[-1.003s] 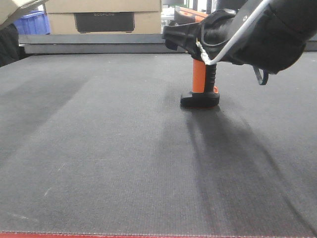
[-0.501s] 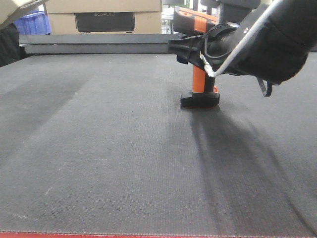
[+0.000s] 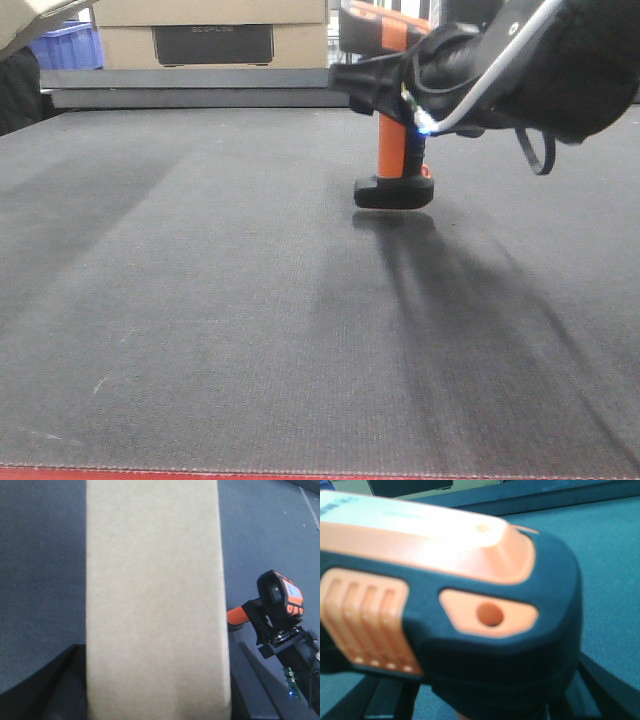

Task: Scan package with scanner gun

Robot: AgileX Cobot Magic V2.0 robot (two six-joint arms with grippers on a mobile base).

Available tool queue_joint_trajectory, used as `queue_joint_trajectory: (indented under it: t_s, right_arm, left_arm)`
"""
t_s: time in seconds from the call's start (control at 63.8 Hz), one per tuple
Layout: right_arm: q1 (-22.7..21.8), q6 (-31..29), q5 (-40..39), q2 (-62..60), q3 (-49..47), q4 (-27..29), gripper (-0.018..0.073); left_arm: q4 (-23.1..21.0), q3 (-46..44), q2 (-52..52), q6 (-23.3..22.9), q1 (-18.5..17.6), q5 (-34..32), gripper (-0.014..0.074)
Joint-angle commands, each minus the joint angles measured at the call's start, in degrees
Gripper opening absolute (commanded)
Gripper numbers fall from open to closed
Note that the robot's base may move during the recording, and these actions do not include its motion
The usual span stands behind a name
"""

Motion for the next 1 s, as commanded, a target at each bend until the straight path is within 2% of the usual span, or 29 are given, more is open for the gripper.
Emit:
queue_joint_trajectory:
  t_s: [0.0,0.47,0.783,0.987]
  right_arm:
    - [0.02,-0.07,-3.38,-1.82,1.22,-0.62,0.0276]
    - [0.02,-0.07,-3.38,-11.13,7.51,-0.62,0.0276]
    - [0.02,-0.07,-3.38,-15.99,7.51,-0.62,0.0276]
    - [0.02,-0.07,-3.38,-17.84,6.58,-0.62,0.0276]
  left_arm:
    - [-1.28,0.06,-0.7,-0.27,-0.28,-0.82,-0.0111]
    - [-1.15,0.06,-0.76,-0.27,-0.28,-0.82,-0.0111]
    - [4.26,0.06,-0.76,-0.27,-0.28,-0.82,-0.0111]
    - [4.64,0.06,-0.76,-0.27,-0.28,-0.82,-0.0111]
